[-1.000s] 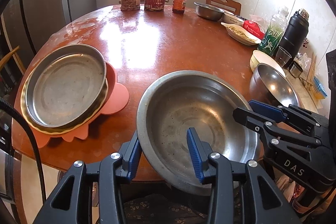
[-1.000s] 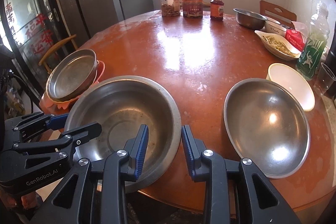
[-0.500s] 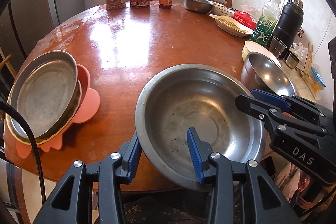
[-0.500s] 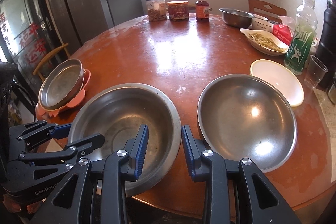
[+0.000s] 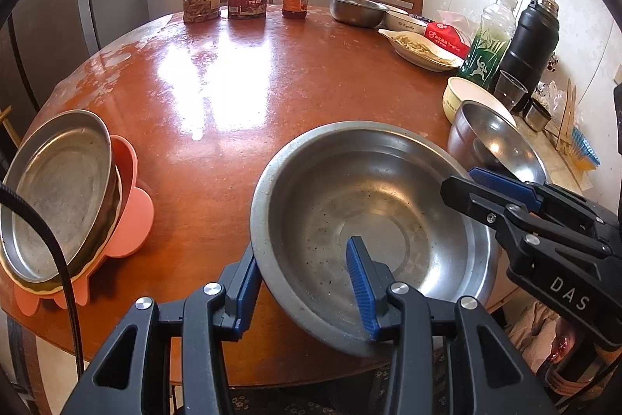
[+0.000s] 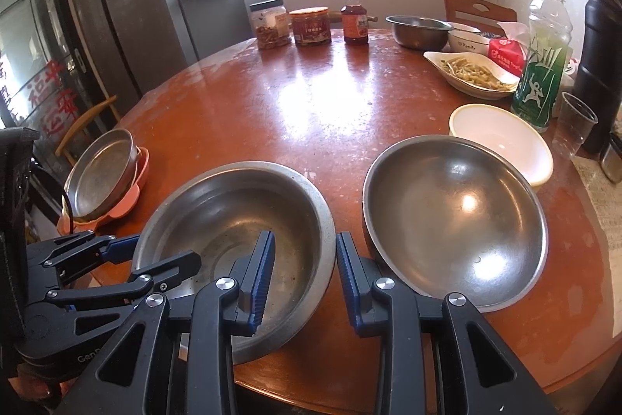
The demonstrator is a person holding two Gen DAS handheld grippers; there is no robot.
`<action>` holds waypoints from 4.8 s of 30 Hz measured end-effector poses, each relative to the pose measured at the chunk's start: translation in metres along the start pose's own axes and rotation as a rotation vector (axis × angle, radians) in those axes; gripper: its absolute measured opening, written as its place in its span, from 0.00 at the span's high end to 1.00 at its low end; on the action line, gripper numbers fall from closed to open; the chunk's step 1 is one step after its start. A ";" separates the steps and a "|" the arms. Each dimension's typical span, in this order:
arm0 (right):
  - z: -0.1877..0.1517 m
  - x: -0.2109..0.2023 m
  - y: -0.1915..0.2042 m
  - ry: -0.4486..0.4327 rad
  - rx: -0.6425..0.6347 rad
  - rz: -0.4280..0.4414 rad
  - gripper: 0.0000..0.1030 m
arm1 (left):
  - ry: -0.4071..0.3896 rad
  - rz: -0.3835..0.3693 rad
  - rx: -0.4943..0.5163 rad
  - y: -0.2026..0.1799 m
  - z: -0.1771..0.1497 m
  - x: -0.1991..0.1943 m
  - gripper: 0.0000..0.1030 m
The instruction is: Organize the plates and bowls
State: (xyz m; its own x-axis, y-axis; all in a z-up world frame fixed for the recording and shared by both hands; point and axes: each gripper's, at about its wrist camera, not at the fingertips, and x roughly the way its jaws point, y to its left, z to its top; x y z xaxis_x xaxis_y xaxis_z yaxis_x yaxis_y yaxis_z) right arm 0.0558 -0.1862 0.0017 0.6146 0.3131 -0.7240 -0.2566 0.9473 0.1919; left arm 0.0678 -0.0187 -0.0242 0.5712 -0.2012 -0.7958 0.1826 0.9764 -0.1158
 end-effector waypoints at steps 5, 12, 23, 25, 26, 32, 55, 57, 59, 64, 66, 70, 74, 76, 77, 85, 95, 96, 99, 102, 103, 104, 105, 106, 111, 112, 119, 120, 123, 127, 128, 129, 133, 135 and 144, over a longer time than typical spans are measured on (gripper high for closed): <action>0.000 0.000 0.001 -0.001 0.001 0.012 0.62 | -0.005 -0.010 -0.007 0.002 -0.002 -0.001 0.59; -0.001 -0.003 0.004 -0.012 0.005 0.037 0.55 | -0.009 -0.018 -0.022 0.004 -0.003 -0.002 0.58; -0.001 -0.009 0.010 -0.039 -0.010 0.055 0.54 | -0.034 -0.020 -0.034 0.008 -0.003 -0.007 0.55; -0.001 -0.010 0.013 -0.044 -0.020 0.061 0.54 | -0.040 -0.021 -0.034 0.008 -0.003 -0.009 0.55; 0.000 -0.011 0.014 -0.045 -0.024 0.060 0.54 | -0.040 -0.018 -0.032 0.008 -0.003 -0.010 0.54; -0.001 -0.014 0.015 -0.054 -0.024 0.056 0.53 | -0.050 -0.014 -0.037 0.010 -0.003 -0.013 0.53; 0.000 -0.057 0.003 -0.166 0.011 0.051 0.39 | -0.162 0.031 -0.029 -0.005 0.000 -0.064 0.42; 0.000 -0.063 0.001 -0.179 0.014 0.049 0.38 | -0.168 0.034 -0.021 -0.009 0.000 -0.068 0.42; -0.001 -0.069 -0.001 -0.192 0.017 0.045 0.38 | -0.174 0.037 -0.011 -0.014 0.000 -0.071 0.42; -0.005 -0.084 -0.010 -0.219 0.025 0.031 0.33 | -0.184 0.027 0.006 -0.028 0.001 -0.079 0.41; -0.005 -0.089 -0.014 -0.226 0.033 0.019 0.32 | -0.187 0.024 0.012 -0.033 0.002 -0.080 0.41; -0.009 -0.102 -0.026 -0.249 0.049 -0.003 0.32 | -0.188 0.003 0.022 -0.043 0.007 -0.081 0.41; -0.013 -0.114 -0.041 -0.268 0.076 -0.018 0.31 | -0.182 -0.010 0.035 -0.054 0.012 -0.081 0.41; -0.016 -0.119 -0.050 -0.275 0.096 -0.028 0.29 | -0.180 -0.020 0.044 -0.061 0.016 -0.080 0.41; -0.017 -0.121 -0.056 -0.278 0.109 -0.030 0.29 | -0.179 -0.020 0.048 -0.064 0.017 -0.080 0.41; -0.027 -0.129 -0.095 -0.277 0.185 -0.066 0.28 | -0.147 -0.045 0.097 -0.096 0.033 -0.064 0.41; -0.037 -0.119 -0.130 -0.252 0.261 -0.068 0.28 | -0.108 -0.071 0.146 -0.126 0.052 -0.040 0.41; -0.037 -0.117 -0.132 -0.248 0.265 -0.067 0.28 | -0.105 -0.072 0.148 -0.128 0.055 -0.037 0.41; -0.035 -0.109 -0.137 -0.231 0.273 -0.059 0.28 | -0.091 -0.085 0.151 -0.132 0.061 -0.026 0.41; -0.033 -0.100 -0.138 -0.215 0.276 -0.052 0.28 | -0.076 -0.093 0.152 -0.133 0.068 -0.015 0.41; -0.032 -0.096 -0.138 -0.207 0.279 -0.050 0.28 | -0.071 -0.096 0.153 -0.132 0.069 -0.012 0.41; -0.032 -0.093 -0.139 -0.199 0.280 -0.048 0.28 | -0.064 -0.096 0.154 -0.133 0.071 -0.008 0.41; -0.031 -0.089 -0.139 -0.192 0.283 -0.043 0.28 | -0.058 -0.100 0.153 -0.132 0.072 -0.003 0.41; -0.031 -0.085 -0.139 -0.185 0.286 -0.040 0.28 | -0.054 -0.101 0.154 -0.132 0.073 0.000 0.41; -0.028 -0.066 -0.139 -0.150 0.299 -0.030 0.28 | -0.032 -0.109 0.156 -0.131 0.079 0.016 0.41; -0.027 -0.062 -0.140 -0.148 0.312 -0.033 0.28 | -0.028 -0.111 0.158 -0.131 0.080 0.018 0.41; -0.024 -0.053 -0.149 -0.158 0.368 -0.022 0.28 | -0.027 -0.099 0.177 -0.128 0.086 0.031 0.41; -0.023 -0.052 -0.149 -0.156 0.368 -0.022 0.28 | -0.026 -0.102 0.182 -0.128 0.087 0.032 0.41; -0.020 -0.046 -0.144 -0.149 0.336 -0.045 0.28 | -0.021 -0.106 0.188 -0.129 0.089 0.036 0.41; -0.019 -0.034 -0.137 -0.115 0.320 -0.030 0.33 | -0.009 -0.097 0.205 -0.131 0.088 0.044 0.41; -0.019 -0.032 -0.136 -0.108 0.315 -0.032 0.36 | -0.007 -0.094 0.206 -0.131 0.088 0.046 0.41; -0.019 -0.029 -0.135 -0.104 0.312 -0.032 0.37 | -0.011 -0.089 0.209 -0.131 0.088 0.047 0.41; -0.019 -0.023 -0.133 -0.092 0.307 -0.031 0.44 | -0.002 -0.093 0.213 -0.131 0.088 0.053 0.41; -0.018 -0.023 -0.132 -0.097 0.302 -0.033 0.48 | -0.005 -0.098 0.212 -0.132 0.088 0.054 0.41; -0.014 -0.018 -0.128 -0.093 0.289 -0.035 0.70 | 0.022 -0.178 0.187 -0.134 0.086 0.062 0.56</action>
State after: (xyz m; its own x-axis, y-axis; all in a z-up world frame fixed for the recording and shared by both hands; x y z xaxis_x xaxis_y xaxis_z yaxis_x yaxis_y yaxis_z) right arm 0.0674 -0.3139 -0.0195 0.6881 0.2726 -0.6724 -0.0199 0.9335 0.3580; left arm 0.1474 -0.1688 -0.0067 0.4999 -0.3645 -0.7856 0.4245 0.8938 -0.1446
